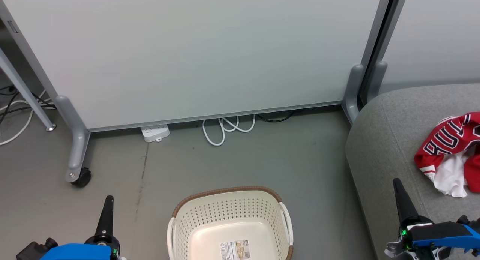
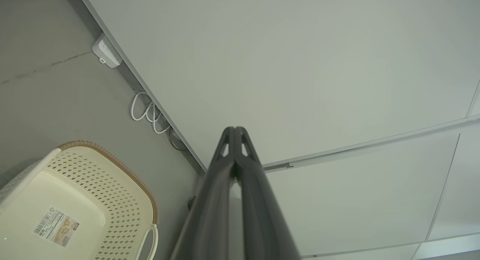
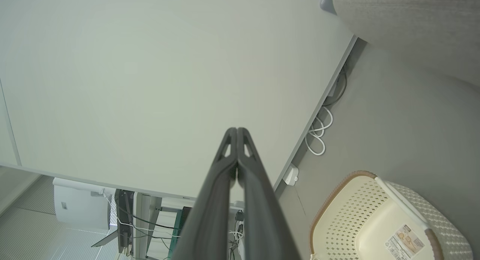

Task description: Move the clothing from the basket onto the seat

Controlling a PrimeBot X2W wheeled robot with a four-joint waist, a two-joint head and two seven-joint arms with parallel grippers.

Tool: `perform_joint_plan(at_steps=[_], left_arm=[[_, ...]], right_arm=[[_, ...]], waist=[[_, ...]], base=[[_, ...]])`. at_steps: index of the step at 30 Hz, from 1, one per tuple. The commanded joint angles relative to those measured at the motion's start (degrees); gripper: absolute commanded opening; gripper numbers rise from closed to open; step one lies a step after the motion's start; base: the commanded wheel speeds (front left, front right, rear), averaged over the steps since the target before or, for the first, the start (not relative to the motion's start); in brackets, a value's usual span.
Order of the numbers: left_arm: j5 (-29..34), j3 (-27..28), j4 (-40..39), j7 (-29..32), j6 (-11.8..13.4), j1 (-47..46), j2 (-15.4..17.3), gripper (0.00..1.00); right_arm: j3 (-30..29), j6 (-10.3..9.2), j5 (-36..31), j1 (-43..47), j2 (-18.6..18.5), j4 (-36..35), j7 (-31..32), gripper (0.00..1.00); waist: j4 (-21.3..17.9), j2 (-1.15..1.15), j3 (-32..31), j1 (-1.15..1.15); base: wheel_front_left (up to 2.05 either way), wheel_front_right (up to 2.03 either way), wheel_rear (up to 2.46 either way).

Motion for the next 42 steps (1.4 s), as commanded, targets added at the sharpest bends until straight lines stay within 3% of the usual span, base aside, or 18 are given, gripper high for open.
perform_joint_plan(at_steps=[1, 42], left_arm=[[-1.4, 0.8, -0.8, 0.4, -0.2, -1.3, 0.2, 0.0], [-17.4, 4.6, -3.4, 5.0, -0.3, -1.8, -0.1, 0.0]], right_arm=[[-0.1, 0.01, 1.8, -1.3, -0.3, -0.1, 0.2, 0.0], [-0.2, 0.0, 20.5, -3.9, -0.3, 2.0, 1.7, 0.0]], waist=[[-0.1, 0.0, 0.0, 0.0], [-1.6, 0.0, 0.8, 0.0]], base=[[0.0, 0.0, 0.0], [0.0, 0.0, 0.0]])
